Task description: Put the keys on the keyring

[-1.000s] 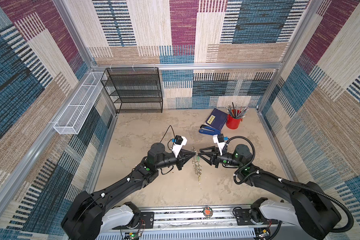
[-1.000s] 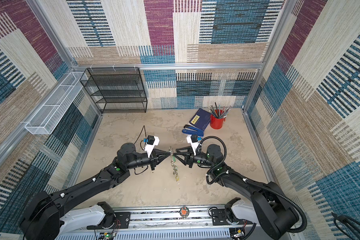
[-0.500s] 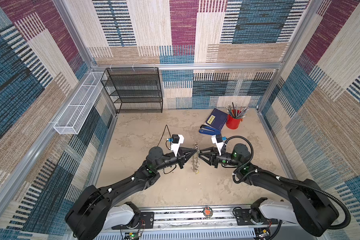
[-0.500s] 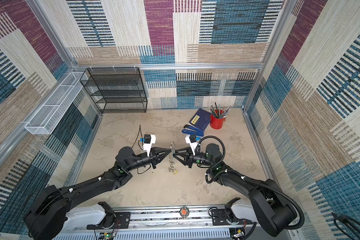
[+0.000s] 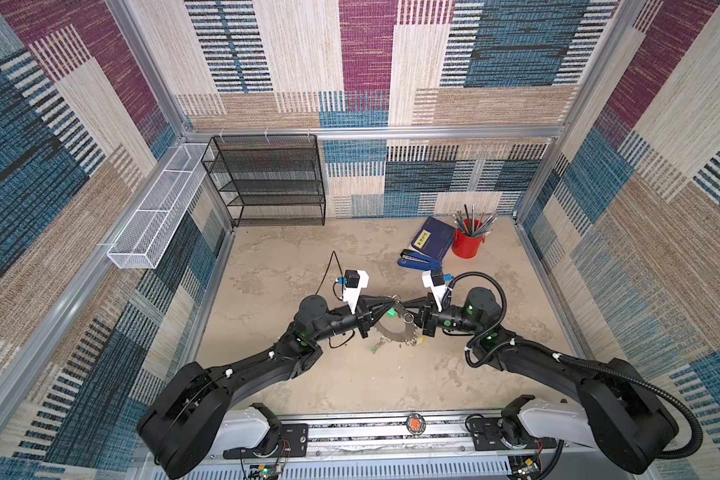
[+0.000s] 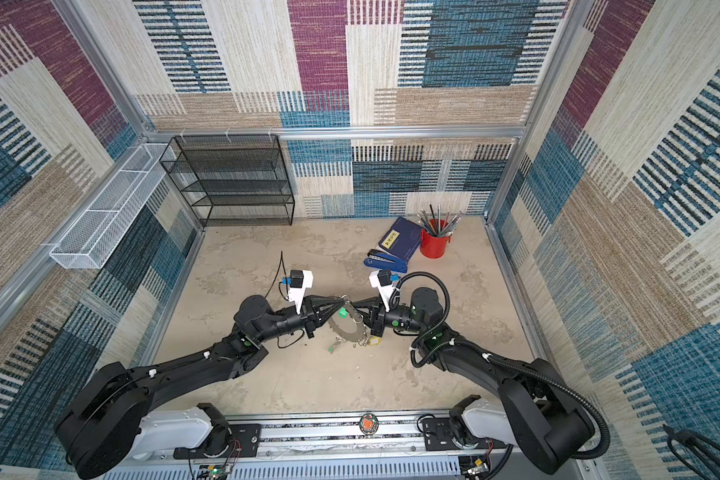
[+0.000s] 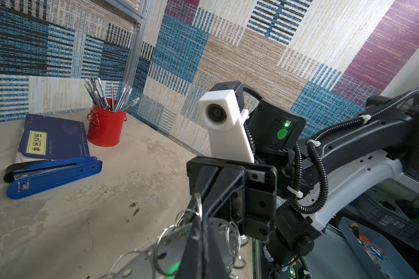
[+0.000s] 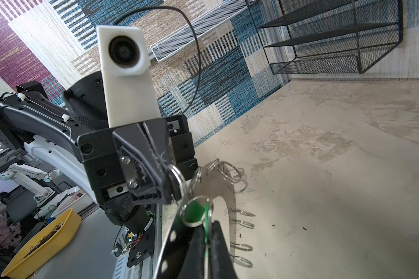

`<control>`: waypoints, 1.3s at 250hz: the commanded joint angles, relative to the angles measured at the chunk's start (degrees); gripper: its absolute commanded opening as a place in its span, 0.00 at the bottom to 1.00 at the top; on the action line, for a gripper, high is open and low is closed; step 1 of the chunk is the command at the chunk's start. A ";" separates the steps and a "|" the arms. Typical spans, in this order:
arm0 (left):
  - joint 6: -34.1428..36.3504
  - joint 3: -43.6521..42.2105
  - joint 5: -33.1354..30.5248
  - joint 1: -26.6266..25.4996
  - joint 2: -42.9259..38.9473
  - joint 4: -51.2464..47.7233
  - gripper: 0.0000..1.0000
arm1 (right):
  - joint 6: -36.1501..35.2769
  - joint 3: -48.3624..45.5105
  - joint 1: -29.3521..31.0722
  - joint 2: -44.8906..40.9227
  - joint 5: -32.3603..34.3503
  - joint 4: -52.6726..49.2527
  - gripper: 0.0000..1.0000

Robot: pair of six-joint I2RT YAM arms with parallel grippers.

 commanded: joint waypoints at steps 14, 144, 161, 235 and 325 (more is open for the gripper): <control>-0.09 1.14 2.97 -0.04 1.49 3.36 0.00 | -1.80 0.79 0.68 -0.32 0.65 -0.79 0.00; 5.30 -1.02 -3.20 0.75 -5.70 -6.97 0.00 | -2.37 0.46 0.68 -3.01 9.65 -5.10 0.00; 5.70 -0.81 -2.57 0.75 -6.20 -8.41 0.00 | -2.71 0.53 0.68 -3.43 10.96 -5.86 0.00; 5.57 -0.20 -0.59 0.75 -5.12 -9.25 0.00 | -3.57 0.05 0.68 -5.55 13.91 -7.18 0.00; 7.49 1.73 0.98 0.75 -4.18 -12.81 0.00 | -5.42 0.80 0.85 -4.87 13.07 -7.92 0.00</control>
